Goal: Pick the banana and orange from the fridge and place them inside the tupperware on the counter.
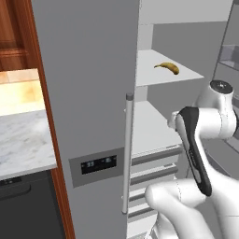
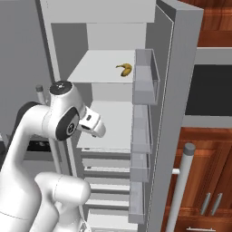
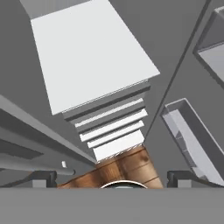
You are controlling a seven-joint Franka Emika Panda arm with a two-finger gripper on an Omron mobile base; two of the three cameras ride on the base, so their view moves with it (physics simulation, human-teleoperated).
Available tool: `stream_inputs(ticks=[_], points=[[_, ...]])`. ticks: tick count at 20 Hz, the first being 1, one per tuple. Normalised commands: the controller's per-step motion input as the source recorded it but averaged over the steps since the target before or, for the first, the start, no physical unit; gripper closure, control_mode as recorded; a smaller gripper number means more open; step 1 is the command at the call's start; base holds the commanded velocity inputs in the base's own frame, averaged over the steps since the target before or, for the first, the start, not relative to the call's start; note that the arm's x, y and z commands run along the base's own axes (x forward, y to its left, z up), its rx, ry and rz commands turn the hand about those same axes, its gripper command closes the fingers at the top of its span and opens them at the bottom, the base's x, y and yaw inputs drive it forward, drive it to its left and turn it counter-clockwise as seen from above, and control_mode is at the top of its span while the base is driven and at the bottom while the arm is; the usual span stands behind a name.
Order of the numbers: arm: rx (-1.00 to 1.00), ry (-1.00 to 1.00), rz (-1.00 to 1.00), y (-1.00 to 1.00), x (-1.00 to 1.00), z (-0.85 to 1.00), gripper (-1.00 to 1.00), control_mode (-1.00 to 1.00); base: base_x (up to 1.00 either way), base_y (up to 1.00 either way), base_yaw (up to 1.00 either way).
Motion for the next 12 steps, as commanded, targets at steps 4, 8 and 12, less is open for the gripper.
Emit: stream_inputs(ticks=[4,8,12], points=[[-0.01,0.0,0.0,-0.26,0.45,0.71,-1.0,-1.0,0.0,0.0,0.0],[-0.09,0.0,0.0,-0.13,0.55,0.58,-1.0,-1.0,0.0,0.0,0.0],[-0.07,0.0,0.0,-0.13,0.7,0.43,-1.0,-1.0,0.0,0.0,0.0]])
